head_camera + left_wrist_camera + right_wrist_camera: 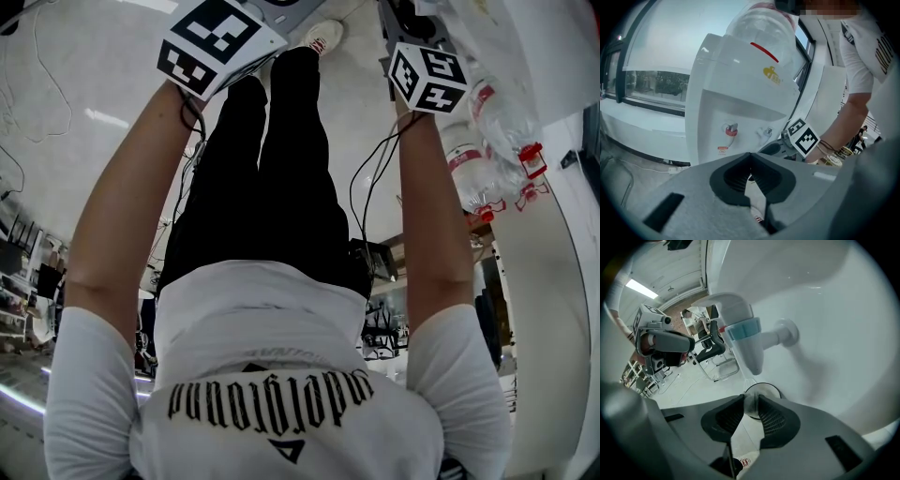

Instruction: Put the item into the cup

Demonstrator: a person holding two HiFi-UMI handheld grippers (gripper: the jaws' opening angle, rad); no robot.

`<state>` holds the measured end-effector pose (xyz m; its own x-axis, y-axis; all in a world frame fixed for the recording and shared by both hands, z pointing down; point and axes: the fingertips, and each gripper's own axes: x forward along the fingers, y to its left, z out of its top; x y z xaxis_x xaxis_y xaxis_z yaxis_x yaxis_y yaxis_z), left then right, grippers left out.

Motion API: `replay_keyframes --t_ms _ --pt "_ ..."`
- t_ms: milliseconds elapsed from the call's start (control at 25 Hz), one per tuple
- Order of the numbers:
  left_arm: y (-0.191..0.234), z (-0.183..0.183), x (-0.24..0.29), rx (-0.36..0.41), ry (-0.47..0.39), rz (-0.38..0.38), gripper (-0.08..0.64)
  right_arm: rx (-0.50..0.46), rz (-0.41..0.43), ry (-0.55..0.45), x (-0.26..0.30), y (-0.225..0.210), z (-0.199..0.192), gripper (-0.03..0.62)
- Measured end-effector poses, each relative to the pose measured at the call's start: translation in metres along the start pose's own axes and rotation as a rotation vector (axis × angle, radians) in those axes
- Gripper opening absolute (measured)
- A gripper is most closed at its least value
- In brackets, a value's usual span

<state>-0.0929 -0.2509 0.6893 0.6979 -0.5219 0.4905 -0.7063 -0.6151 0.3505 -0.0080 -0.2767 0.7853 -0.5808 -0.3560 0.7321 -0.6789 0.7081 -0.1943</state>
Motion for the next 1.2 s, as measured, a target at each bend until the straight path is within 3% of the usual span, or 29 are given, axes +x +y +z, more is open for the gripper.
replay_keyframes --t_ms 520,1200 --pt "-0.01 0.002 -0.006 0.0 0.007 -0.011 0.012 0.069 -0.02 -0.019 0.002 0.001 0.003 0.112" --pt "-0.054 0.029 -0.032 0.054 0.001 -0.032 0.012 0.042 -0.028 -0.036 -0.047 0.023 0.012 0.115"
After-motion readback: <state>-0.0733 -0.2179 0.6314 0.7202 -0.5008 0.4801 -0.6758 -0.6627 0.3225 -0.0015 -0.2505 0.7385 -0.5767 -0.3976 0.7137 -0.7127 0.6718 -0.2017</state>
